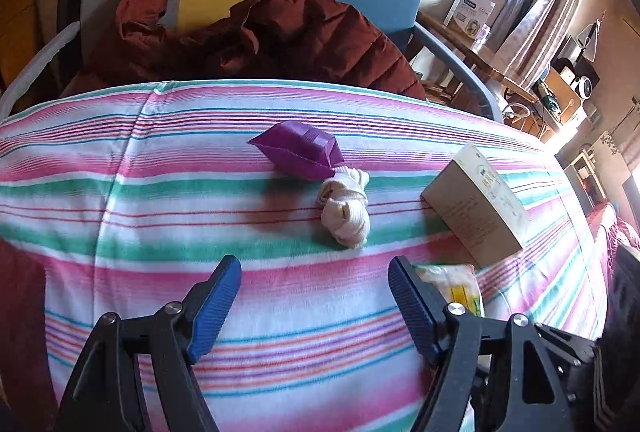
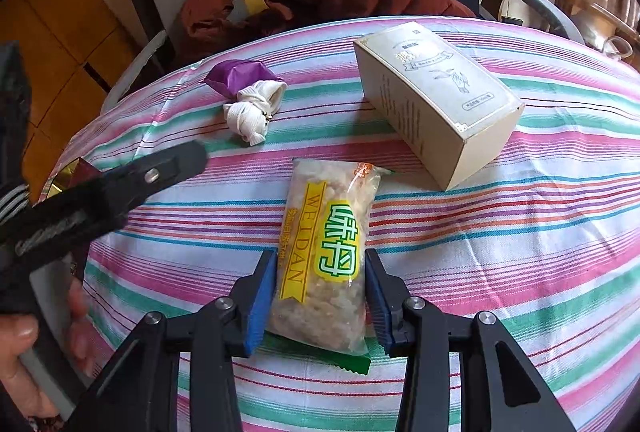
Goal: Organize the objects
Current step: 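Grasp the white knotted cloth with the left tool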
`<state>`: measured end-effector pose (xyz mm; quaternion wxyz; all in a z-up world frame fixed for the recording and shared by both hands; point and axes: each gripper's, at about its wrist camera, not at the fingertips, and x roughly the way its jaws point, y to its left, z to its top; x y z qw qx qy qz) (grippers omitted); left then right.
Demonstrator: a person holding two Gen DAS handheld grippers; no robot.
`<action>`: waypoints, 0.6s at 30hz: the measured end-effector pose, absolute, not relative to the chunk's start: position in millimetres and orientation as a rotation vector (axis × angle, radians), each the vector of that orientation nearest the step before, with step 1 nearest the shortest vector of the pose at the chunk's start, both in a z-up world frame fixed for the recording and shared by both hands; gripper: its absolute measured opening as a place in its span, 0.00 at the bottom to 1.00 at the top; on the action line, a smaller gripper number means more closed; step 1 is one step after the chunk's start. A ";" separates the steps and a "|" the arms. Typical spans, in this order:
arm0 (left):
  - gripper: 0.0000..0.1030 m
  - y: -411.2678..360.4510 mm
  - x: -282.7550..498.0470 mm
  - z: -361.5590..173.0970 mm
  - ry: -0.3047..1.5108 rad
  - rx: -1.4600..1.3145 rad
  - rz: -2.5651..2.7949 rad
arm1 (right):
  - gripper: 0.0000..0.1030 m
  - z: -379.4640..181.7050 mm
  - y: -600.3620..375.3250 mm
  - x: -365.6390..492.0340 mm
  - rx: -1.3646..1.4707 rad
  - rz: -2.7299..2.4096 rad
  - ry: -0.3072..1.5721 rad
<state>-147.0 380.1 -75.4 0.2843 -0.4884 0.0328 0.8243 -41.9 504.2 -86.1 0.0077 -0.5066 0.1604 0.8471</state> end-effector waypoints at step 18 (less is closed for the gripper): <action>0.32 402.3 -158.8 -87.7 0.174 -1.119 2.258 | 0.42 -86.4 508.8 -47.7 -1.594 2.641 0.580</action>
